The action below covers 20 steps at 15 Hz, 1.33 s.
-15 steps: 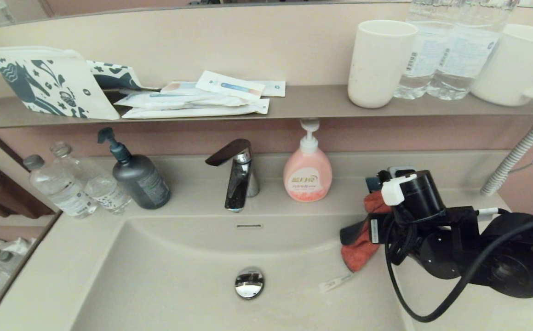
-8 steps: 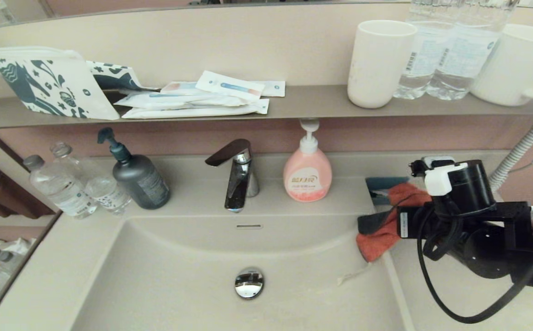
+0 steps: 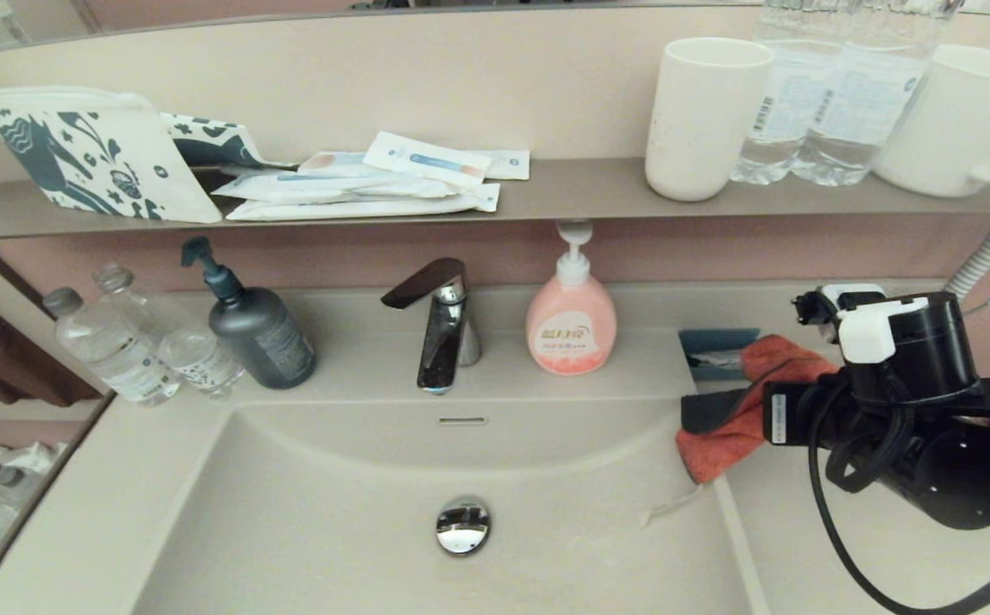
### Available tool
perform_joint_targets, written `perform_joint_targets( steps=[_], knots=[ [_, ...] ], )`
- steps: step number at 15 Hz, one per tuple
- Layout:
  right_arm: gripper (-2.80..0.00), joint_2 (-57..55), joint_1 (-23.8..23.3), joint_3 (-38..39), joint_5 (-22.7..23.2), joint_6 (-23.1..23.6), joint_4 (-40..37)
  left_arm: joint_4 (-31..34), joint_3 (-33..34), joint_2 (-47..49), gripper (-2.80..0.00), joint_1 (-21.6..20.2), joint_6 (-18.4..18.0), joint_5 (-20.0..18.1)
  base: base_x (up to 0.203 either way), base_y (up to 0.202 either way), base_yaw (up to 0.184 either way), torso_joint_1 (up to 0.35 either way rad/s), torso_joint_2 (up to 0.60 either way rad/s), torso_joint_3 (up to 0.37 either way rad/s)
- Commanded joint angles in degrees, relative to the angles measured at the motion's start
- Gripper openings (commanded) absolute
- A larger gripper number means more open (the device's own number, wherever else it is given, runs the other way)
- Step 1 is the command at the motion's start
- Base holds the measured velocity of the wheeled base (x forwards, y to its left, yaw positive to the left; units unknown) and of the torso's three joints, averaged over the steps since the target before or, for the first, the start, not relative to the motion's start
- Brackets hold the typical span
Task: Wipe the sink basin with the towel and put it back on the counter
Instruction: Wipe the sink
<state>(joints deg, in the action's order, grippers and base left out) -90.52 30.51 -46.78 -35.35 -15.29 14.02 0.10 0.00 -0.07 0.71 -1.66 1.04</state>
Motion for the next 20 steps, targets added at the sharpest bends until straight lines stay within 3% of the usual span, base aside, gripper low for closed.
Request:
perform_joint_targets(
  steps=[1, 3, 6, 10, 15, 20],
  knots=[
    [-2.8, 0.9, 1.0, 0.5, 0.1, 0.0, 0.0, 0.0, 0.0, 0.1, -2.8, 0.0, 0.0, 0.0, 0.0, 0.0, 0.0, 0.0, 0.0, 0.0],
    [-2.8, 3.1, 1.9, 0.8, 0.0, 0.2, -0.9, 0.0, 0.0, 0.1, -2.8, 0.0, 0.0, 0.0, 0.0, 0.0, 0.0, 0.0, 0.0, 0.0],
    [-2.8, 8.2, 2.0, 0.4, -0.3, 0.9, -10.1, 0.0, 0.0, 0.1, -2.8, 0.0, 0.0, 0.0, 0.0, 0.0, 0.0, 0.0, 0.0, 0.0],
    [-2.8, 13.8, 0.9, 0.4, -0.4, 0.8, -26.8, 0.0, 0.0, 0.1, -2.8, 0.0, 0.0, 0.0, 0.0, 0.0, 0.0, 0.0, 0.0, 0.0],
    [-2.8, 21.1, -4.3, 1.8, -0.2, 0.8, -49.5, 0.0, 0.0, 0.1, -2.8, 0.0, 0.0, 0.0, 0.0, 0.0, 0.0, 0.0, 0.0, 0.0],
    [-2.8, 24.7, -5.6, 15.6, -0.2, 0.5, -49.6, 0.0, 0.0, 0.1, -2.8, 0.0, 0.0, 0.0, 0.0, 0.0, 0.0, 0.0, 0.0, 0.0]
  ],
)
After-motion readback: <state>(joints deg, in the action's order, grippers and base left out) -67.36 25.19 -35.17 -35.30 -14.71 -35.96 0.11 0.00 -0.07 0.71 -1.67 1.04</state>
